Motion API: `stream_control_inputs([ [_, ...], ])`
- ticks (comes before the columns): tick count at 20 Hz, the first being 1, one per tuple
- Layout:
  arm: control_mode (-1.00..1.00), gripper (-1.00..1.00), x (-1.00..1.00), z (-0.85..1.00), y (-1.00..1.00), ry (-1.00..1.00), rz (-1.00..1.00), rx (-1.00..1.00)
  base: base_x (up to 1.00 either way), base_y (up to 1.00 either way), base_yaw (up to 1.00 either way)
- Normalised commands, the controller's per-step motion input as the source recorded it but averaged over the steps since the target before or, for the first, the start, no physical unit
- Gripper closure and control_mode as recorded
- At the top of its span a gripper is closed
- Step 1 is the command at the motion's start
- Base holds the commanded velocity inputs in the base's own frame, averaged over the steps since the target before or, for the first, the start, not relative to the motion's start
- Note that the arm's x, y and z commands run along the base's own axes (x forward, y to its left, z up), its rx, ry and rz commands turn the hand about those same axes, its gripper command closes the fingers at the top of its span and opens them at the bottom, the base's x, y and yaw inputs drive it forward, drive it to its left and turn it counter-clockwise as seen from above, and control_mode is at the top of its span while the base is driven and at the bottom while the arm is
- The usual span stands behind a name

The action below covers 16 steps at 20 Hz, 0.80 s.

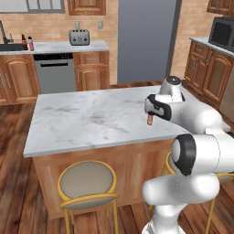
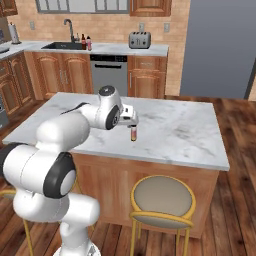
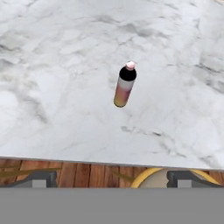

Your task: Place the large bottle from the dining counter next to the other large bottle outside the sink, and place the small bottle from the dining counter next to the other small bottle inside the sink.

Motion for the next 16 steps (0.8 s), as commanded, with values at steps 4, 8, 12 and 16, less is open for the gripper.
stream_control_inputs([
  [4, -1.00, -1.00, 0.04, -0.26, 0.00, 0.00, 0.00, 0.00, 0.00, 0.00, 0.00],
  [8, -1.00, -1.00, 0.00, -0.16, 0.00, -0.04, 0.00, 0.00, 0.00, 0.00, 0.00],
  [12, -1.00, -1.00, 0.01, -0.08, -0.02, -0.07, 0.00, 0.00, 0.00, 0.00, 0.00],
  [16, -1.00, -1.00, 0.07, -0.06, -0.05, -0.07, 0.00, 0.00, 0.00, 0.00, 0.00],
])
